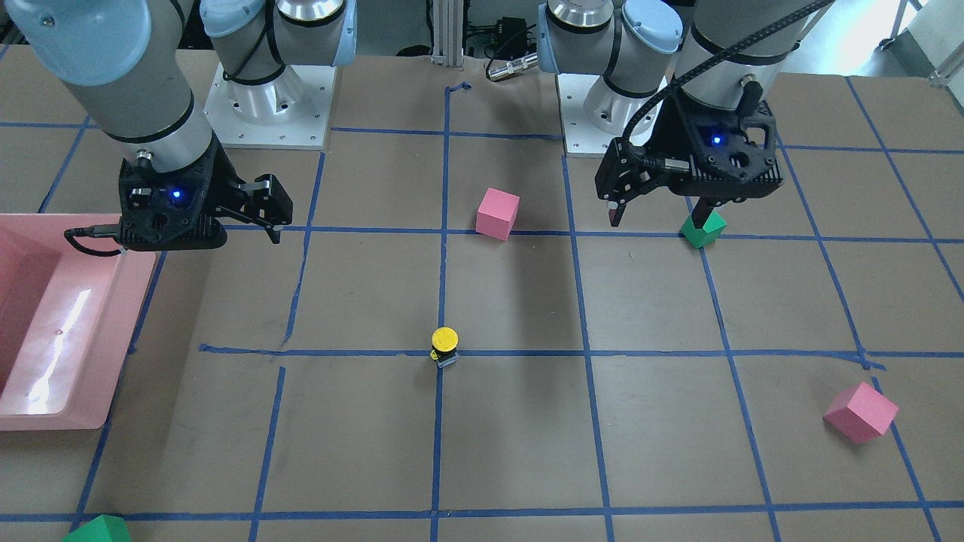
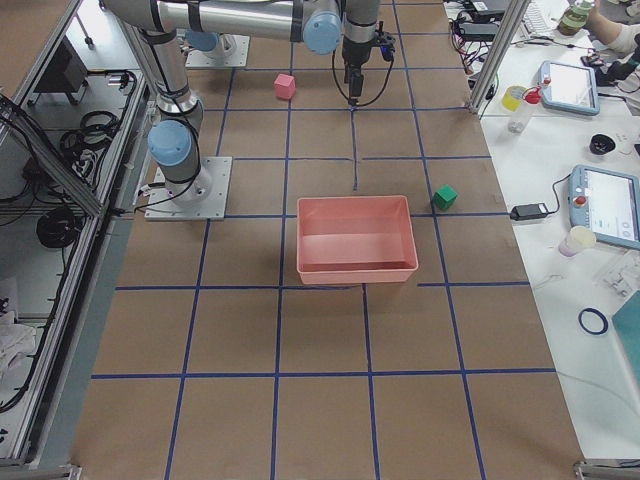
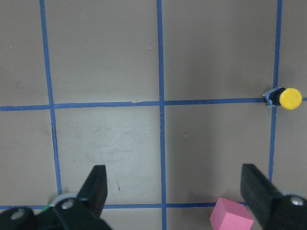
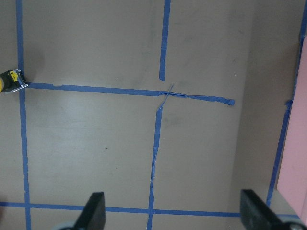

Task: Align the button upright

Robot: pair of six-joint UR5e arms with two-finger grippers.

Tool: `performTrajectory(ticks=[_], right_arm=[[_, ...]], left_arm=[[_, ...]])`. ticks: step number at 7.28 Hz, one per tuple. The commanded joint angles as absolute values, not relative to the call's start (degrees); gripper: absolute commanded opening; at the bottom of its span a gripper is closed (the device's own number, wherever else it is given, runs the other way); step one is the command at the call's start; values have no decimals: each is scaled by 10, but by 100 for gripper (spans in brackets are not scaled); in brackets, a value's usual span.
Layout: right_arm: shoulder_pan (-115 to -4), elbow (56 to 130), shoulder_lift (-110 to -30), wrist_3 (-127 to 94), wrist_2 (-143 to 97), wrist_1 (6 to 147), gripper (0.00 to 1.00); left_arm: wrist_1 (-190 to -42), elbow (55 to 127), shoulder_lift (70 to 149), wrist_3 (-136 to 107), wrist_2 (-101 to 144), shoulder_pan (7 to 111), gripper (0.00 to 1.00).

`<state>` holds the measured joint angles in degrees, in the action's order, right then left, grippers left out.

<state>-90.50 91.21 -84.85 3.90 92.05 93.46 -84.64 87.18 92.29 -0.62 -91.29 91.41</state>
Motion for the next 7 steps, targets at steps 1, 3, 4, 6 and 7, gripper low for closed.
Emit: performTrajectory(ticks=[1,3,4,6,7], right_arm=[[-905,913,-849,39,931,935,100],[-905,914,-845,39,929,942,100],[-905,914,-845,39,930,937,100],[-906,914,-846,40,930,934,100],[-906,914,-845,40,931,934,100]], left_arm=[[-846,872,923,-6,-913,914,100],[-846,871,922,-6,-912,914,100],[-846,871,922,-6,-912,914,100],[-846,872,922,-6,-912,915,100],[-846,872,922,-6,-912,915,100]])
